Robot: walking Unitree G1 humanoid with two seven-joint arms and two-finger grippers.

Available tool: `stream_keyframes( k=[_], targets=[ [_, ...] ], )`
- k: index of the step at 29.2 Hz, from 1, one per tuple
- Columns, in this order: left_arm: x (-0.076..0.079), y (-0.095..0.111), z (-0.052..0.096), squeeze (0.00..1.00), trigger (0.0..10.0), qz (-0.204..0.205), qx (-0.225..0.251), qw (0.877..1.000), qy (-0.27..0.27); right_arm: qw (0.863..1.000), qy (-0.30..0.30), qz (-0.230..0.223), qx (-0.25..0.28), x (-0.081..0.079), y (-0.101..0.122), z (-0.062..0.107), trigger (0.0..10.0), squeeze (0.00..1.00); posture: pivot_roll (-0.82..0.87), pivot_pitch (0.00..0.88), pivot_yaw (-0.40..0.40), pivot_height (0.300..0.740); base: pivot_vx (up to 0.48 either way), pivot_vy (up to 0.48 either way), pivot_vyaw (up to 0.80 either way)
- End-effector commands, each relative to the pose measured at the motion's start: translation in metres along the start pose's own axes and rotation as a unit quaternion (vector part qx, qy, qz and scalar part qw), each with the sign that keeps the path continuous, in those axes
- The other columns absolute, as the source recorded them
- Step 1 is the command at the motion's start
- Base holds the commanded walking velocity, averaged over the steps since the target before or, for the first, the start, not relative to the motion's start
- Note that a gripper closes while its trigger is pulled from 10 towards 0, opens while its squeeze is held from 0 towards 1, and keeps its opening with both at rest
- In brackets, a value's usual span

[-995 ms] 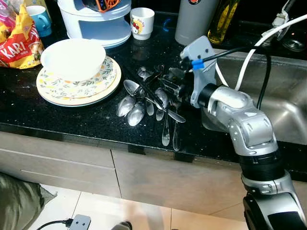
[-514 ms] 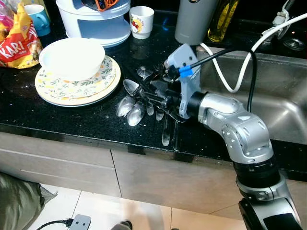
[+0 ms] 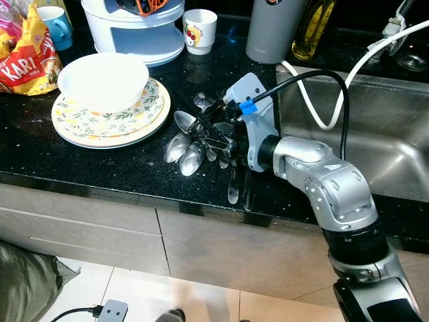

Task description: Kitchen organization

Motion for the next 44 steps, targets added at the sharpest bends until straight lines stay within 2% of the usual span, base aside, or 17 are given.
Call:
stream_keyframes(
  k=[1, 2, 3, 4, 16, 20, 23, 25, 28, 35, 38, 39, 40, 41, 42, 43, 44],
  targets=[
    [0.008, -0.01, 0.001, 0.0, 10.0, 0.0, -0.017, 1.0, -0.01, 1.0, 0.005, 0.006, -0.006, -0.005, -0.001, 0.0, 10.0, 0.0, 0.04, 0.162, -0.051, 0.74, 0.0, 0.0, 0.0],
    [0.008, -0.01, 0.001, 0.0, 10.0, -0.001, -0.018, 1.0, -0.01, 1.0, 0.004, 0.006, -0.007, -0.004, -0.001, 0.001, 10.0, 0.0, 0.04, 0.163, -0.051, 0.74, 0.0, 0.0, 0.0],
    [0.008, -0.01, 0.001, 0.0, 10.0, -0.001, -0.018, 1.0, -0.01, 1.0, 0.004, 0.004, -0.008, -0.004, -0.002, 0.001, 8.6, 0.0, 0.04, 0.162, -0.05, 0.74, 0.0, 0.0, 0.0],
    [0.008, -0.01, 0.001, 0.0, 10.0, -0.001, -0.018, 1.0, -0.01, 1.0, 0.003, 0.002, -0.01, -0.004, -0.002, 0.0, 0.0, 0.0, 0.04, 0.161, -0.049, 0.74, 0.0, 0.0, 0.0],
    [0.007, -0.009, 0.001, 0.0, 10.0, -0.002, -0.017, 1.0, -0.011, 0.999, -0.027, 0.033, -0.027, 0.003, -0.006, 0.002, 0.0, 0.0, 0.04, 0.161, -0.047, 0.74, 0.0, 0.0, 0.0],
    [0.007, -0.009, 0.0, 0.0, 10.0, -0.003, -0.017, 1.0, -0.011, 0.999, -0.033, 0.03, -0.019, 0.005, -0.003, 0.002, 0.0, 0.0, 0.04, 0.157, -0.044, 0.74, 0.0, 0.0, 0.0],
    [0.007, -0.008, 0.0, 0.0, 10.0, -0.003, -0.016, 1.0, -0.011, 0.998, -0.05, 0.026, -0.003, 0.01, 0.001, 0.001, 0.0, 0.0, 0.04, 0.154, -0.042, 0.74, 0.0, 0.0, 0.0],
    [0.006, -0.007, 0.0, 0.0, 10.0, -0.004, -0.015, 1.0, -0.01, 0.998, -0.054, 0.006, 0.02, 0.011, 0.006, 0.001, 0.0, 0.0, 0.04, 0.154, -0.039, 0.74, 0.0, 0.0, 0.0],
    [0.005, -0.006, 0.0, 0.0, 10.0, -0.005, -0.015, 1.0, -0.01, 0.997, -0.049, -0.009, 0.059, 0.011, 0.018, 0.002, 0.0, 0.0, 0.04, 0.15, -0.036, 0.74, 0.0, 0.0, 0.0],
    [0.004, -0.003, 0.0, 0.0, 10.0, -0.007, -0.012, 1.0, -0.009, 0.993, -0.042, -0.046, 0.103, 0.013, 0.03, 0.006, 0.0, 0.0, 0.04, 0.145, -0.031, 0.74, 0.0, 0.0, 0.0],
    [0.003, -0.002, 0.0, 0.0, 10.0, -0.008, -0.012, 1.0, -0.008, 0.994, -0.039, -0.029, 0.097, 0.014, 0.028, 0.008, 0.0, 0.0, 0.04, 0.143, -0.027, 0.74, 0.0, 0.0, 0.0],
    [0.003, -0.002, 0.0, 0.0, 10.0, -0.009, -0.012, 1.0, -0.008, 0.995, -0.034, -0.023, 0.091, 0.012, 0.026, 0.008, 8.3, 0.0, 0.04, 0.143, -0.028, 0.74, 0.0, 0.0, 0.0],
    [0.002, -0.002, -0.001, 0.0, 10.0, -0.01, -0.012, 1.0, -0.008, 0.996, -0.022, -0.018, 0.08, 0.008, 0.022, 0.008, 10.0, 0.69, 0.04, 0.144, -0.028, 0.74, 0.0, 0.0, 0.0],
    [0.002, -0.002, -0.001, 0.0, 10.0, -0.01, -0.012, 1.0, -0.008, 0.997, -0.01, -0.018, 0.073, 0.004, 0.019, 0.008, 10.0, 0.93, 0.04, 0.144, -0.028, 0.74, 0.0, 0.0, 0.0],
    [0.002, -0.002, -0.001, 0.0, 10.0, -0.01, -0.012, 1.0, -0.008, 0.997, -0.01, -0.018, 0.073, 0.004, 0.019, 0.008, 10.0, 0.93, 0.04, 0.144, -0.028, 0.74, 0.0, 0.0, 0.0],
    [0.002, -0.002, -0.001, 0.0, 10.0, -0.01, -0.012, 1.0, -0.008, 0.998, -0.002, -0.018, 0.068, 0.001, 0.018, 0.007, 10.0, 1.0, 0.04, 0.144, -0.028, 0.74, 0.0, 0.0, 0.0],
    [0.002, -0.002, -0.001, 0.0, 10.0, -0.01, -0.012, 1.0, -0.008, 0.998, 0.005, -0.019, 0.063, -0.002, 0.016, 0.007, 10.0, 1.0, 0.04, 0.144, -0.029, 0.74, 0.0, 0.0, 0.0]
  ],
)
Point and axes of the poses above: a point about 5 cm out from each wrist's last joint towards the gripper, its own z axis pointing back from the gripper into the wrist, its own y axis along the axis of the wrist's last joint, x = y × z, the point moved 3 cm from there along -z, pointing out of the wrist towards the gripper, and after that the axes turned 6 degrees about -z, right-handed, at the moved point
